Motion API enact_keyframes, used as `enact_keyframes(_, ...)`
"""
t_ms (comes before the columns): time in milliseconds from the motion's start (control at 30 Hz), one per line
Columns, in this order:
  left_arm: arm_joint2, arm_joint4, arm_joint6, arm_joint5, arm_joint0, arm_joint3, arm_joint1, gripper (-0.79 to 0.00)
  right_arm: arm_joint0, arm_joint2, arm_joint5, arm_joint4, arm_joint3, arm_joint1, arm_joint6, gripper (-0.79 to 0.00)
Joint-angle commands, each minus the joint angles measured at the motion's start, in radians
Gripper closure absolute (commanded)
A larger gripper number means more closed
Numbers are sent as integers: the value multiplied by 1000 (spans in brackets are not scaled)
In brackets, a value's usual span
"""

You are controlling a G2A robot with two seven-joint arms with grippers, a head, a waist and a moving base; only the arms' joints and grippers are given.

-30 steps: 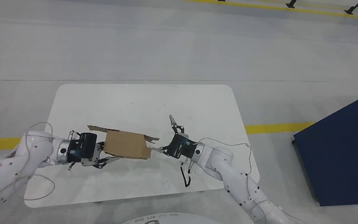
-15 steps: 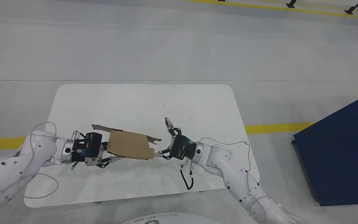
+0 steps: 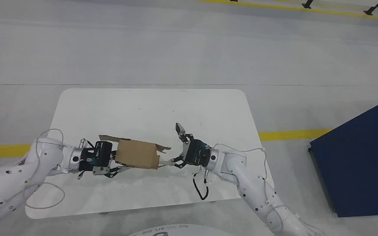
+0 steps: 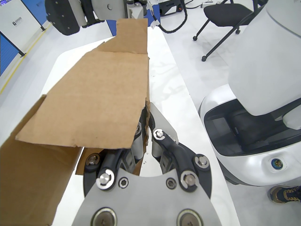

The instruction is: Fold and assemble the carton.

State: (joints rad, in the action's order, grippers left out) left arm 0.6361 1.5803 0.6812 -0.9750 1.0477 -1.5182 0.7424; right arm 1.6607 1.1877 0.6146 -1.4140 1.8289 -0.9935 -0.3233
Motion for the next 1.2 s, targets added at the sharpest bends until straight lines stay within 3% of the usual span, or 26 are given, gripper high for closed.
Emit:
enact_keyframes(0, 2, -7, 2, -2, -1, 2, 3, 0, -4, 0, -1, 9, -3, -1, 4, -785)
enact_keyframes(167, 16, -4, 81, -30, -1, 11, 1, 0, -11, 46, 16, 72, -30, 2, -16, -785)
enact_keyframes(300, 26, 28, 131, -33, 7, 17, -5, 0, -27, 114, 113, 247, -94, 9, -22, -785)
enact_keyframes(367, 24, 29, 138, -26, 12, 9, -8, 0, -59, 148, 175, 338, -149, 12, 2, -785)
enact_keyframes(467, 20, 22, 141, -23, 14, -7, -12, 0, -113, 145, 187, 410, -201, 11, 84, -785)
enact_keyframes(700, 3, 2, 146, -18, 7, -19, -21, 0, -185, 34, 136, 367, -177, -6, 257, -785)
enact_keyframes(900, -16, -14, 152, -12, -3, -18, -27, 0, -209, -10, 236, 396, -184, -9, 305, -785)
enact_keyframes(1167, -48, -29, 162, -2, -24, -17, -30, 0, -199, -29, 295, 385, -161, -8, 328, -785)
